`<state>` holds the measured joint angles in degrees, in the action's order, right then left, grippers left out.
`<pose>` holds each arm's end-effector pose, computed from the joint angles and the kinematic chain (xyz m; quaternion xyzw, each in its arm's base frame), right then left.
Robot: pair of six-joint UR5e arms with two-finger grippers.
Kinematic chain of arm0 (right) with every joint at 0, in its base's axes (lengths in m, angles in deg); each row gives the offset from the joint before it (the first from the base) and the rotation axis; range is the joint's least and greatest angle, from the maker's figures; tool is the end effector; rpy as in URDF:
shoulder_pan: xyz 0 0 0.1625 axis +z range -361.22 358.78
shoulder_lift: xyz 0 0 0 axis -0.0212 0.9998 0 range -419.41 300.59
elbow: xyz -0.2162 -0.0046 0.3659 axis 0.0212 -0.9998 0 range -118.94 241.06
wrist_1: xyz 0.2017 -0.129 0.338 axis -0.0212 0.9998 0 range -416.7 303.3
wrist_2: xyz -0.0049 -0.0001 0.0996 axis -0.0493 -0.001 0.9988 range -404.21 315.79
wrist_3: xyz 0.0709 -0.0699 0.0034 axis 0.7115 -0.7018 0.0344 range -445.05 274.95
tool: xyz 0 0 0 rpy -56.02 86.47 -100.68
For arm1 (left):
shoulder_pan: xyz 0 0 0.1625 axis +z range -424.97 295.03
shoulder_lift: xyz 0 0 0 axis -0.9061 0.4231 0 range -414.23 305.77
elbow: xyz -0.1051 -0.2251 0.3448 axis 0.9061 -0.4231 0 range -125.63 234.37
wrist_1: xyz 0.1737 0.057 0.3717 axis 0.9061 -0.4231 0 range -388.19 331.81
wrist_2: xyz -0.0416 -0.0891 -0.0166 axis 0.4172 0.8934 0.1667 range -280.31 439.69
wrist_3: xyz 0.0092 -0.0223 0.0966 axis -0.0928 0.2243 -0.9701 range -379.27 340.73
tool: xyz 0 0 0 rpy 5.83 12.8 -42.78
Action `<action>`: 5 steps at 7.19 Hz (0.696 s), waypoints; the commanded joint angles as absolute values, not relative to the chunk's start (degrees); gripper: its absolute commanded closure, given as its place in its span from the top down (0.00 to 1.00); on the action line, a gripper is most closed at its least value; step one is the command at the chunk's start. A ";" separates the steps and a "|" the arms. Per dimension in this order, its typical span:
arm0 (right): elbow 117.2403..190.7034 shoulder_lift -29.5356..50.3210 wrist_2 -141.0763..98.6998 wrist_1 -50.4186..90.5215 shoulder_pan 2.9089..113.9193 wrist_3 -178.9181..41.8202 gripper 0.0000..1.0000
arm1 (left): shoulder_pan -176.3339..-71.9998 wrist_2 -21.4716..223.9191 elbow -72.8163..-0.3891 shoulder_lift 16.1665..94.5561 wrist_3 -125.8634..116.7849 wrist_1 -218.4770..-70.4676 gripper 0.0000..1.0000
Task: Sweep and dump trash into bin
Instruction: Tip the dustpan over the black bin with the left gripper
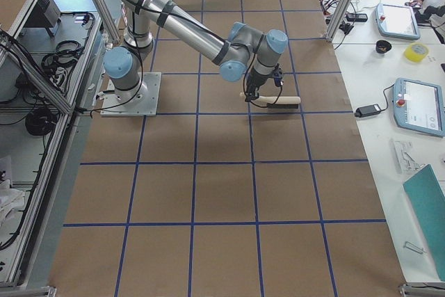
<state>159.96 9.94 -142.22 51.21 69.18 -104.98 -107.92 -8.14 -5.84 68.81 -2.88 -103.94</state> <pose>-0.0784 -0.5759 0.2501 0.0099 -0.9924 -0.1186 0.0312 0.4484 -0.6046 0.4178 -0.5217 0.8475 -0.0974 0.0072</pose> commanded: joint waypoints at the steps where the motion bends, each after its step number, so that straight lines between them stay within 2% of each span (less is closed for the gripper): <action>1: 160.56 10.11 -142.38 51.41 69.10 -104.57 0.00 | -107.77 0.71 -6.45 72.76 -10.88 -94.32 0.00; 3: 160.56 10.02 -143.00 51.32 69.10 -104.56 0.00 | -107.86 8.71 -7.50 73.30 -15.12 -91.06 0.00; 5: 160.56 9.93 -143.00 51.59 69.10 -104.56 0.46 | -107.69 16.66 -7.86 71.98 -22.84 -88.75 0.00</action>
<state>160.55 9.97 -142.97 51.47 69.10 -104.57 -107.78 12.75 -7.64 72.62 -18.58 -89.91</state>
